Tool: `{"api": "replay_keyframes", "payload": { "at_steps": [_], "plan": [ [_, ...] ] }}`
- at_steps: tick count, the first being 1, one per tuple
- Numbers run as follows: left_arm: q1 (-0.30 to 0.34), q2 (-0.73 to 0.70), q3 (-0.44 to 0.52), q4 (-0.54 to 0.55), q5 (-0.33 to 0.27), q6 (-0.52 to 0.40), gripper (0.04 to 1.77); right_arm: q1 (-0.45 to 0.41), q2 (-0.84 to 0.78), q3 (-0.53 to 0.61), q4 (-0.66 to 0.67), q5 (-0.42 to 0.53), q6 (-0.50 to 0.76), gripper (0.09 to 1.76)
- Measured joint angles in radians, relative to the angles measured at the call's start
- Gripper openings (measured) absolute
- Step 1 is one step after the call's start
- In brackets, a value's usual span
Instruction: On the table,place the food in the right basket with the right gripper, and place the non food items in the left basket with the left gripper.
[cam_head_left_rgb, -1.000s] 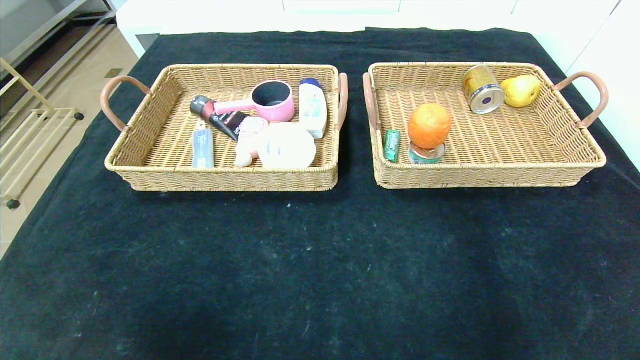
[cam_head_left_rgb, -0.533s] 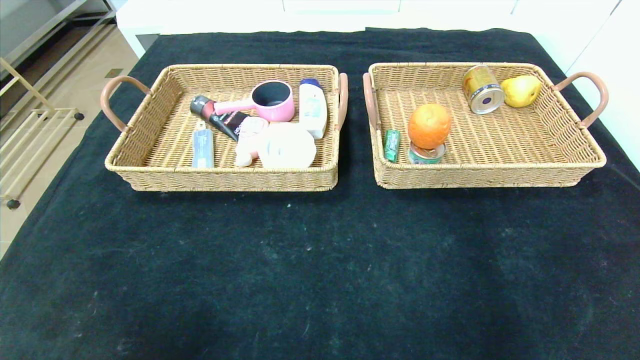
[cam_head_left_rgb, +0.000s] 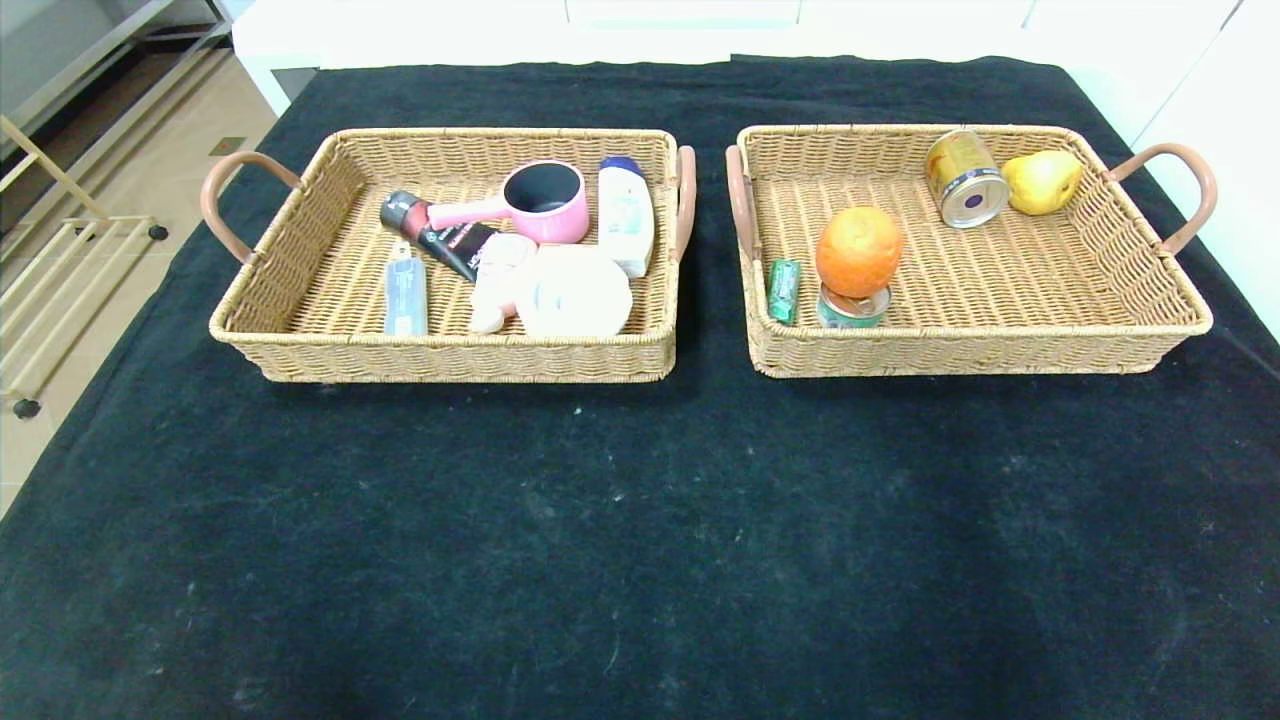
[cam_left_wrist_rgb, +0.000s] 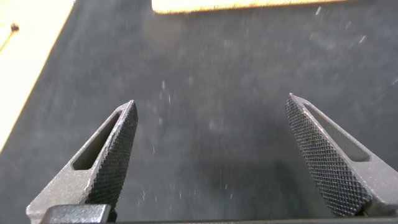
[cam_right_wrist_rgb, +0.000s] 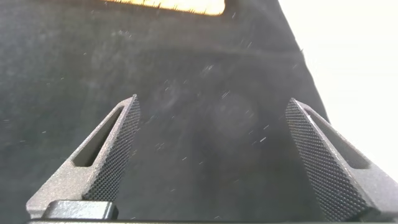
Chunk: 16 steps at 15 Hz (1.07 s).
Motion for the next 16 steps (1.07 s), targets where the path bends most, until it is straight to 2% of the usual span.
{"api": "replay_keyframes", "payload": {
  "at_steps": [2, 7, 9, 16],
  "plan": [
    [0.0, 0.0, 0.017, 0.011, -0.012, -0.013, 1.72, 0.001, 0.0, 0.015, 0.02, 0.015, 0.034, 1.71],
    [-0.001, 0.0, 0.022, 0.014, -0.02, -0.015, 1.72, 0.0, 0.0, 0.022, 0.035, 0.127, 0.033, 1.71],
    [-0.001, 0.0, 0.022, 0.014, -0.02, -0.014, 1.72, 0.0, 0.0, 0.022, 0.073, 0.128, 0.053, 1.71],
    [0.0, 0.0, 0.022, 0.014, -0.025, -0.014, 1.72, 0.001, 0.0, 0.022, 0.074, 0.126, 0.076, 1.71]
  ]
}}
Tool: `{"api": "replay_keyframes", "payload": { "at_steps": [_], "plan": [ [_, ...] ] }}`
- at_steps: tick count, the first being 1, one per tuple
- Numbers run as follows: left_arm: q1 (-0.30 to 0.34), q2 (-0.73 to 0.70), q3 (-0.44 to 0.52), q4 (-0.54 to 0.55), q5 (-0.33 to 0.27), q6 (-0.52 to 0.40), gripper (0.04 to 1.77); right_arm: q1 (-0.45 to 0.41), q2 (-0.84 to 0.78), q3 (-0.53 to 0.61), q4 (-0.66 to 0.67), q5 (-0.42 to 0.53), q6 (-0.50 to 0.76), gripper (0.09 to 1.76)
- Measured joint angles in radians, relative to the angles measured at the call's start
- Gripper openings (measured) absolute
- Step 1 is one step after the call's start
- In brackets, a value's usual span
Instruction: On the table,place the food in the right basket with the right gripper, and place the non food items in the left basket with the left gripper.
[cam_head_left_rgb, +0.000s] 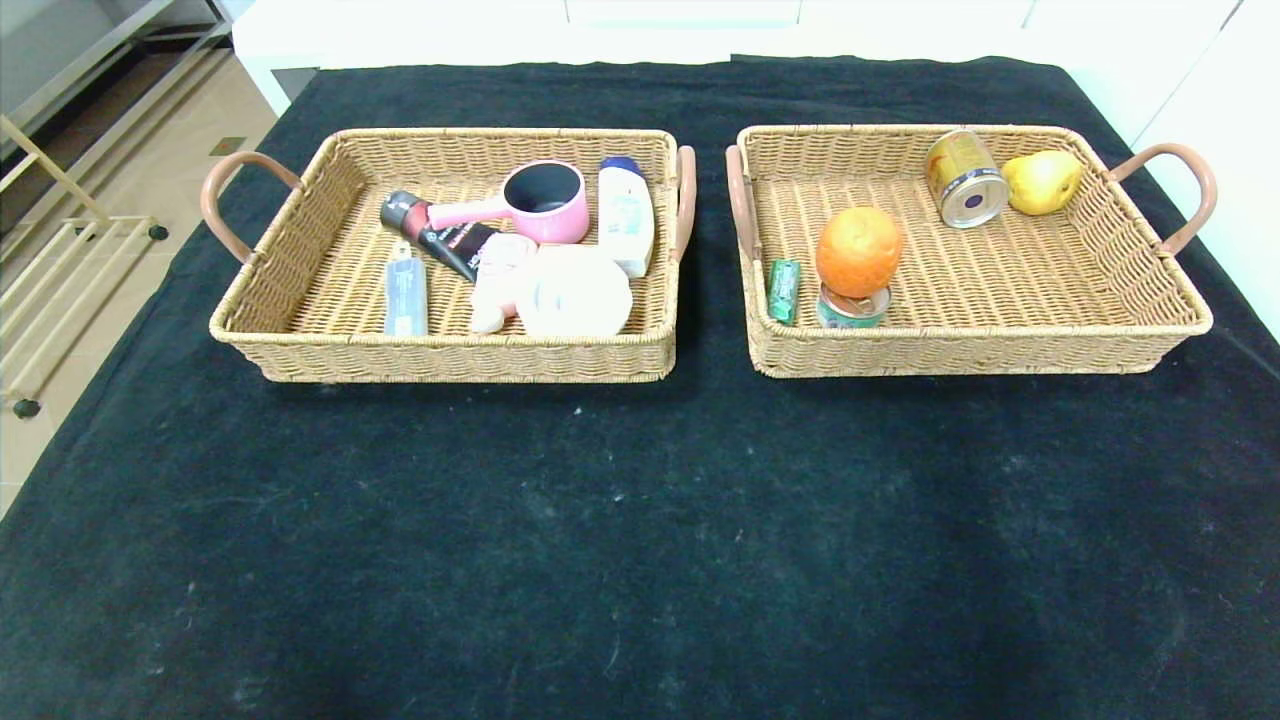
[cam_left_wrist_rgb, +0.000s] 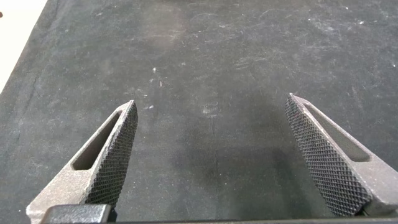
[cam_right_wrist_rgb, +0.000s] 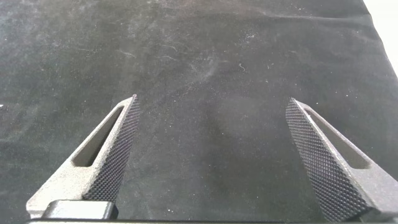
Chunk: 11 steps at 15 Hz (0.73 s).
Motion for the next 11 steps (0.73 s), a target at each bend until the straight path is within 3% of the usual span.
{"api": "replay_keyframes", "payload": {
  "at_steps": [5, 11],
  "plan": [
    [0.0, 0.0, 0.0, 0.002, -0.013, 0.036, 1.72, -0.001, 0.0, 0.0, -0.002, 0.0, 0.0, 1.71],
    [0.0, 0.0, 0.0, -0.006, -0.004, 0.001, 1.72, 0.0, 0.0, 0.0, -0.003, 0.0, 0.0, 1.71]
  ]
}}
